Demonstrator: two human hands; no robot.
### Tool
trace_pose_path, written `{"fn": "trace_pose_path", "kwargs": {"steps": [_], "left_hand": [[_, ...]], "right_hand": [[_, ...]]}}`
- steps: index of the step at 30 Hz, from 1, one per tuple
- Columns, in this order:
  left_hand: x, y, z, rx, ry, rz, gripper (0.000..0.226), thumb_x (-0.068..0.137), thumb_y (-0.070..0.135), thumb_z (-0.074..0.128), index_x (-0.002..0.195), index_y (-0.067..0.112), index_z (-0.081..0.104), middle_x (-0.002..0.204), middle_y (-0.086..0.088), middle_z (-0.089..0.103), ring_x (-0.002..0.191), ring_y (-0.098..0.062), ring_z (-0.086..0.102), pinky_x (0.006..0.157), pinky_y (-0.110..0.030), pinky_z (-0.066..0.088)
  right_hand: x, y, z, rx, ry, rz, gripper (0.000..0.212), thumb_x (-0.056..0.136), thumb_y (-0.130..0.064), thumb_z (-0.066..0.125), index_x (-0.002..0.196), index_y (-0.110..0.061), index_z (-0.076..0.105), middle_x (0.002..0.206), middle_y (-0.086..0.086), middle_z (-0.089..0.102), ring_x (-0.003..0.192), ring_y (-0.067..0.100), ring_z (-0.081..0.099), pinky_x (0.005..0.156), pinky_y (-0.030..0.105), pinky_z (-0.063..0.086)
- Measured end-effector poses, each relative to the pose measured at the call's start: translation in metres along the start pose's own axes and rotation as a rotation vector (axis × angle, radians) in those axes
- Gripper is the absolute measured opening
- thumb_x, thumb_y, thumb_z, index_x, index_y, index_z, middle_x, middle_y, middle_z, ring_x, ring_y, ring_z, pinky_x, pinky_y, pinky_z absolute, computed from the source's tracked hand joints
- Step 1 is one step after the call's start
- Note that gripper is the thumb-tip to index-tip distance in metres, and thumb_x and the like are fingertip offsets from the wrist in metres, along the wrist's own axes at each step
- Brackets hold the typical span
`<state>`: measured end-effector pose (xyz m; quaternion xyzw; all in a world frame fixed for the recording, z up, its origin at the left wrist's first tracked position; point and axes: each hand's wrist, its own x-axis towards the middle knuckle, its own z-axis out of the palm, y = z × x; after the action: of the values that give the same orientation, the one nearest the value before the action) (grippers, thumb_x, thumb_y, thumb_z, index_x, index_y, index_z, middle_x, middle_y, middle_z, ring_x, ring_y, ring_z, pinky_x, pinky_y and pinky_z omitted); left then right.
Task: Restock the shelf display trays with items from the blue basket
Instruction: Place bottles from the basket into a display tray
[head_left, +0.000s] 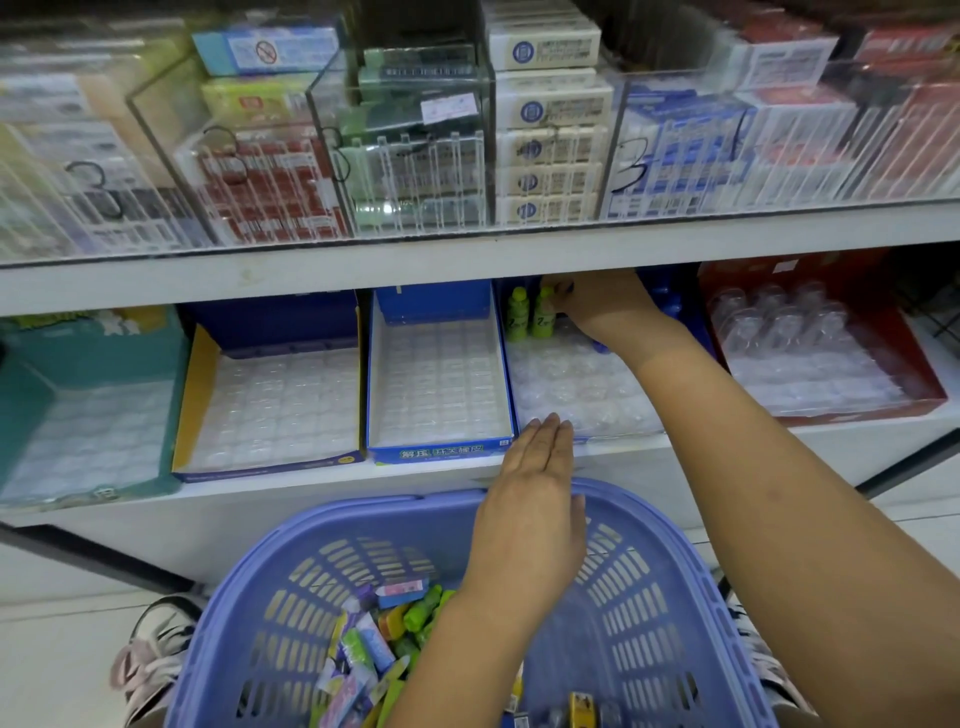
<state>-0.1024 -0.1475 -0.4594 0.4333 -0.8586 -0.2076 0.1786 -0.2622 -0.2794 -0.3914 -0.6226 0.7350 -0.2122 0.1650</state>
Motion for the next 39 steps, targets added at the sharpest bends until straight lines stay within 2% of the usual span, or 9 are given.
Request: {"fn": "trace_pose_path", "kwargs": {"steps": [7,11,14,17,20,23,27,32,39], "left_hand": [[0.004,-0.001,-0.002,0.041,-0.062,0.001,0.065,0.098,0.023,0.043,0.152,0.015,0.007,0.16,0.001,0.004,0.147,-0.012,0.0,0.116,-0.019,0.0],[-0.008,-0.004,-0.011,-0.126,0.048,0.04,0.052,0.098,0.024,0.046,0.147,0.018,0.031,0.155,0.005,0.027,0.143,-0.008,0.02,0.113,-0.018,0.017],[-0.027,-0.014,-0.012,-0.225,0.245,0.013,0.02,0.094,0.027,0.05,0.104,0.018,0.065,0.105,0.002,0.066,0.098,-0.012,0.06,0.087,-0.026,0.048],[-0.044,-0.04,-0.003,-0.149,0.105,-0.144,0.028,0.093,0.03,0.052,0.068,0.019,0.051,0.063,-0.006,0.056,0.067,-0.028,0.057,0.061,-0.037,0.043],[-0.063,-0.078,0.014,-0.011,-0.129,-0.344,0.028,0.091,0.022,0.051,0.066,0.011,0.048,0.076,-0.02,0.063,0.08,-0.038,0.06,0.063,-0.04,0.041],[-0.092,-0.114,0.034,0.087,-0.329,-0.472,0.023,0.092,0.016,0.047,0.101,0.008,0.066,0.106,-0.016,0.068,0.102,-0.031,0.062,0.081,-0.036,0.046],[-0.128,-0.143,0.063,0.047,-0.551,-0.466,0.035,0.09,0.006,0.045,0.122,0.008,0.059,0.126,-0.014,0.06,0.114,-0.026,0.056,0.09,-0.029,0.04],[-0.131,-0.156,0.073,0.029,-0.587,-0.512,0.029,0.089,0.016,0.054,0.116,0.006,0.062,0.123,-0.013,0.06,0.113,-0.027,0.055,0.09,-0.031,0.044],[-0.133,-0.172,0.081,-0.011,-0.624,-0.574,0.025,0.085,0.015,0.059,0.107,0.004,0.065,0.114,-0.014,0.065,0.106,-0.029,0.059,0.083,-0.035,0.048]], "right_hand": [[0.002,-0.006,0.009,-0.115,0.014,0.055,0.021,0.092,-0.008,0.046,0.101,-0.012,0.065,0.114,0.014,0.063,0.105,0.026,0.056,0.072,0.021,0.033],[-0.023,-0.008,-0.004,-0.149,0.046,-0.05,0.033,0.089,-0.009,0.053,0.122,-0.007,0.06,0.126,0.014,0.059,0.115,0.03,0.053,0.092,0.027,0.042],[-0.06,-0.019,-0.007,-0.059,0.082,-0.101,0.024,0.082,-0.013,0.063,0.105,-0.006,0.067,0.105,0.013,0.068,0.1,0.027,0.061,0.077,0.025,0.044],[-0.113,-0.031,0.014,0.09,-0.2,-0.117,0.01,0.076,-0.024,0.074,0.078,-0.015,0.071,0.071,-0.004,0.067,0.064,0.004,0.058,0.058,0.019,0.04],[-0.156,-0.031,0.065,-0.027,-0.579,-0.115,0.016,0.078,-0.033,0.073,0.082,-0.017,0.071,0.081,-0.005,0.069,0.072,0.007,0.06,0.067,0.023,0.045],[-0.18,-0.011,0.13,-0.131,-0.778,-0.023,0.024,0.082,-0.028,0.068,0.098,-0.01,0.071,0.103,0.008,0.07,0.095,0.021,0.064,0.081,0.03,0.05],[-0.196,0.015,0.195,-0.123,-0.757,0.065,0.025,0.088,-0.016,0.06,0.11,-0.006,0.066,0.111,0.015,0.066,0.104,0.028,0.06,0.084,0.034,0.047],[-0.202,0.02,0.246,-0.109,-0.731,-0.024,0.022,0.083,-0.005,0.05,0.094,-0.004,0.069,0.101,0.018,0.068,0.098,0.03,0.06,0.08,0.035,0.045],[-0.214,0.001,0.302,-0.294,-0.684,0.038,0.03,0.093,-0.003,0.04,0.116,-0.001,0.059,0.119,0.021,0.061,0.112,0.034,0.058,0.095,0.041,0.046]]}}
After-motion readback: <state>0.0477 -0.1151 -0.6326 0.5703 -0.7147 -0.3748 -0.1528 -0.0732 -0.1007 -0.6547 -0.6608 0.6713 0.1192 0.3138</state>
